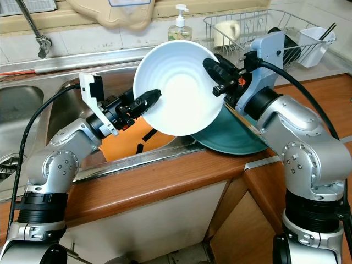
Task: Kitchen organization
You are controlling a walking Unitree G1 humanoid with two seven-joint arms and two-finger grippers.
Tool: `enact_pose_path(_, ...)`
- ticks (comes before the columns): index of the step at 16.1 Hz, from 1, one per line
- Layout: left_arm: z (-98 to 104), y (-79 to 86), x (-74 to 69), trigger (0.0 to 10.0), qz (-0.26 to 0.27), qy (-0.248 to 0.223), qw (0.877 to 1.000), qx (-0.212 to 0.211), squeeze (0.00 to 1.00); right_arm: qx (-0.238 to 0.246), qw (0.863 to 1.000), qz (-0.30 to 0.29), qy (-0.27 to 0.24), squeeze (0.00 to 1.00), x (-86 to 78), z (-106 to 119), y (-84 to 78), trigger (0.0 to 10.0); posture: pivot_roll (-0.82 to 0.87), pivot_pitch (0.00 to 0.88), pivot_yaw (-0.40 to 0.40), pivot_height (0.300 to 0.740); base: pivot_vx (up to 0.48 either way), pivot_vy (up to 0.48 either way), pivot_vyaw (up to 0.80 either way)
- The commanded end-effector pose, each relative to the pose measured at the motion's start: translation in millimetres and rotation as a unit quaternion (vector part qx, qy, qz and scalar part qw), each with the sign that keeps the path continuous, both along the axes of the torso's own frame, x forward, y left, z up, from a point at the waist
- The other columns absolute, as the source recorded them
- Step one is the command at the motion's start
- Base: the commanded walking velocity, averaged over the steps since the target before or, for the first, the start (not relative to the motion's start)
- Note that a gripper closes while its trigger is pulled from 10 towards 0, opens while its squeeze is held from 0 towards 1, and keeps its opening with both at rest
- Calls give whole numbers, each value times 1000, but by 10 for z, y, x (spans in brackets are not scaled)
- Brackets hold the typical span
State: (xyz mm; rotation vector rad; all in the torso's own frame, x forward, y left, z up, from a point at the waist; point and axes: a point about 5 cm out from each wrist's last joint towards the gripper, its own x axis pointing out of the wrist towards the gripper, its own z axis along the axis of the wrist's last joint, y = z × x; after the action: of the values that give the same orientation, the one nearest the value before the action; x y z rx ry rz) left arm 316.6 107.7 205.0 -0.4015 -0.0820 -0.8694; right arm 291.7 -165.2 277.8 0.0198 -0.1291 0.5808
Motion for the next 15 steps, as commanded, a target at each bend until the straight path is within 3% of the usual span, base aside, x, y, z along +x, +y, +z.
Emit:
enact_pose_path(1, -24, 68, 38, 0, 23, 8, 1000, 9, 0, 16, 999, 6, -42, 0, -68, 157, 0, 0, -162, 0, 69, 740, 0, 0, 0)
enact_pose_path(15, -36, 47, 71, 0, 26, 5, 999, 21, 0, 22, 999, -6, -42, 0, -57, 150, 26, 0, -161, 0, 75, 740, 0, 0, 0)
